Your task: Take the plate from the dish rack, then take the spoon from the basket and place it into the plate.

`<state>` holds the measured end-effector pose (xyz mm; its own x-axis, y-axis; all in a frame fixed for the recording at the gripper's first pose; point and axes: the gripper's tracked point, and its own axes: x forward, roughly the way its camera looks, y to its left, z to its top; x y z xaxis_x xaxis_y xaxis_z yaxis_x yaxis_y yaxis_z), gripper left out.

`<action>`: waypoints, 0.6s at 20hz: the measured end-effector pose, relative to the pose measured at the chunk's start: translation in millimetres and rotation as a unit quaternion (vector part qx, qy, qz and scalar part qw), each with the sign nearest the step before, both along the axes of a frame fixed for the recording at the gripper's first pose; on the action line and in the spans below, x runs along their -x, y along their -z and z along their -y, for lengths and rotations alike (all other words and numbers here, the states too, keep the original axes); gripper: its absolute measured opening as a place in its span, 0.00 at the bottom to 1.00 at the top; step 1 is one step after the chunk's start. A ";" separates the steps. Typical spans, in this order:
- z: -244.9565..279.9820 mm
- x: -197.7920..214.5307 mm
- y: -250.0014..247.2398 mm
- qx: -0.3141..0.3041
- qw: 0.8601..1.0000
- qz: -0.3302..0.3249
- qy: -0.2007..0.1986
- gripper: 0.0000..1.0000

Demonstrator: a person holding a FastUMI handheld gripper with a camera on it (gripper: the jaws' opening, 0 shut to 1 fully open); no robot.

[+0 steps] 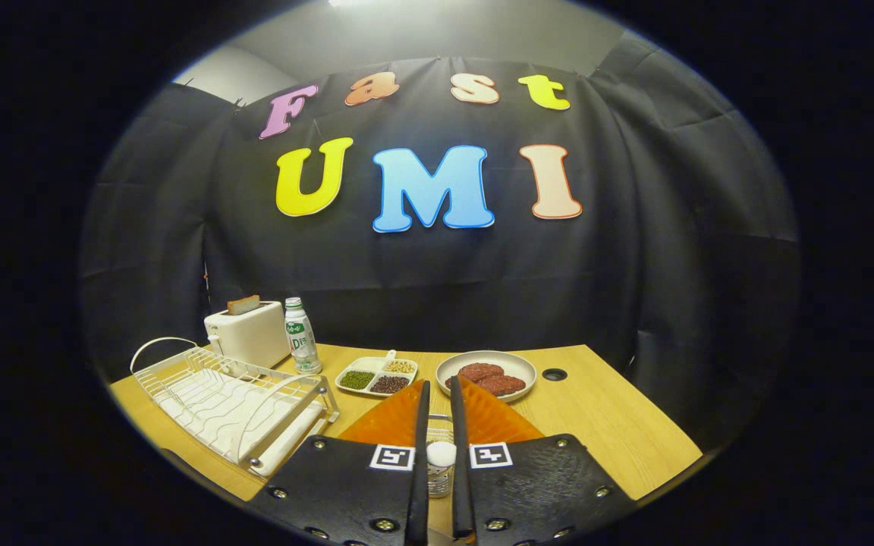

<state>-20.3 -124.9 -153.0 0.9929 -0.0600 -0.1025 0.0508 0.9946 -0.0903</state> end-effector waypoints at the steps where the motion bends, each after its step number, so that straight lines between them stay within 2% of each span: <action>1: 0.3 7.4 -7.6 0.006 1.000 -0.004 0.004 0.12; 6: -4.8 47.9 -41.2 0.040 0.999 -0.020 0.007 0.12; 12: -17.4 83.1 -53.1 0.042 0.998 -0.037 0.016 0.12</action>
<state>-103.4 -107.5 -99.9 0.9801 -0.1036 -0.1692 0.0731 0.9814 -0.1774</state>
